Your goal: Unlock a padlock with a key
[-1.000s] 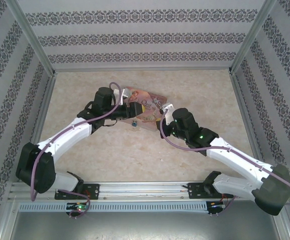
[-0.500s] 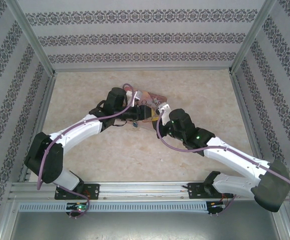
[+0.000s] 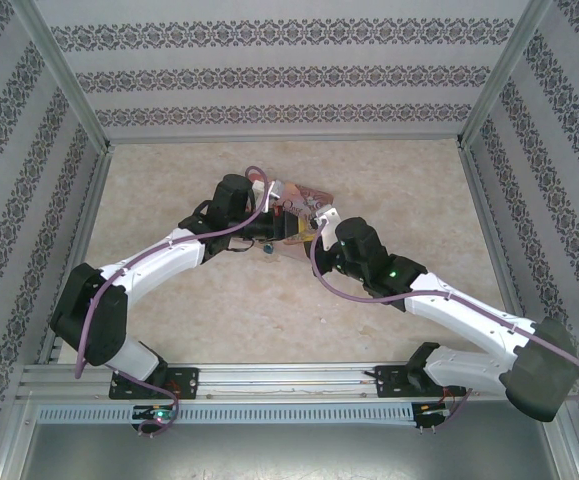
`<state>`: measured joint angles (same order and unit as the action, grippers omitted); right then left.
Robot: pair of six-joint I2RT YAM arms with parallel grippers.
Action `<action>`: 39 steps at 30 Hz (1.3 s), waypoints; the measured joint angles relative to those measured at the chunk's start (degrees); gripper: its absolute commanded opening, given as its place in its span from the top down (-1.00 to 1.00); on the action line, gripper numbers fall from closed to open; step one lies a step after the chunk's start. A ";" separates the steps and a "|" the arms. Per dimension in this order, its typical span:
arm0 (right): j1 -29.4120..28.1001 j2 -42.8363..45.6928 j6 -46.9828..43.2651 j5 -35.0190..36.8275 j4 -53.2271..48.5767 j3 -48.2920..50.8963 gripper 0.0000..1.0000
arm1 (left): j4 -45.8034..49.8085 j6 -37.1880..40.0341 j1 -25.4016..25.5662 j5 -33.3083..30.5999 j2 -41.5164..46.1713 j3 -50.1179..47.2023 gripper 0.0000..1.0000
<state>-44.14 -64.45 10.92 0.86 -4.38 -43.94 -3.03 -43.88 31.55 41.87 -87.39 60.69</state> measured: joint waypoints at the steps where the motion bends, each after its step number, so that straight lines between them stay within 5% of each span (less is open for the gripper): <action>1: 0.00 0.00 0.02 -0.02 0.02 -0.02 0.97 | -0.04 -0.13 0.00 -0.04 0.00 0.00 1.00; 5: 0.85 0.11 0.94 -0.76 0.02 0.00 0.83 | -0.04 0.00 0.00 -0.11 0.00 0.00 1.00; 10: 4.94 2.69 4.02 -5.51 1.51 1.73 0.22 | -0.07 0.63 -0.22 -0.02 0.70 0.00 1.00; 16: 13.53 8.11 12.07 -16.37 9.25 5.88 -0.10 | -0.07 2.36 -2.03 1.51 3.08 0.04 1.00; 28: 16.52 0.44 28.37 -36.85 30.14 7.80 0.03 | -3.50 3.19 -4.61 7.04 5.09 0.59 1.00; 39: 14.99 -4.48 31.41 -40.57 33.97 6.82 0.27 | -5.66 2.67 -4.68 8.09 5.09 0.57 1.00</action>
<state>-29.15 -68.93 42.33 -39.70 29.58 -37.12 -8.69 -41.21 26.87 49.95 -82.30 61.25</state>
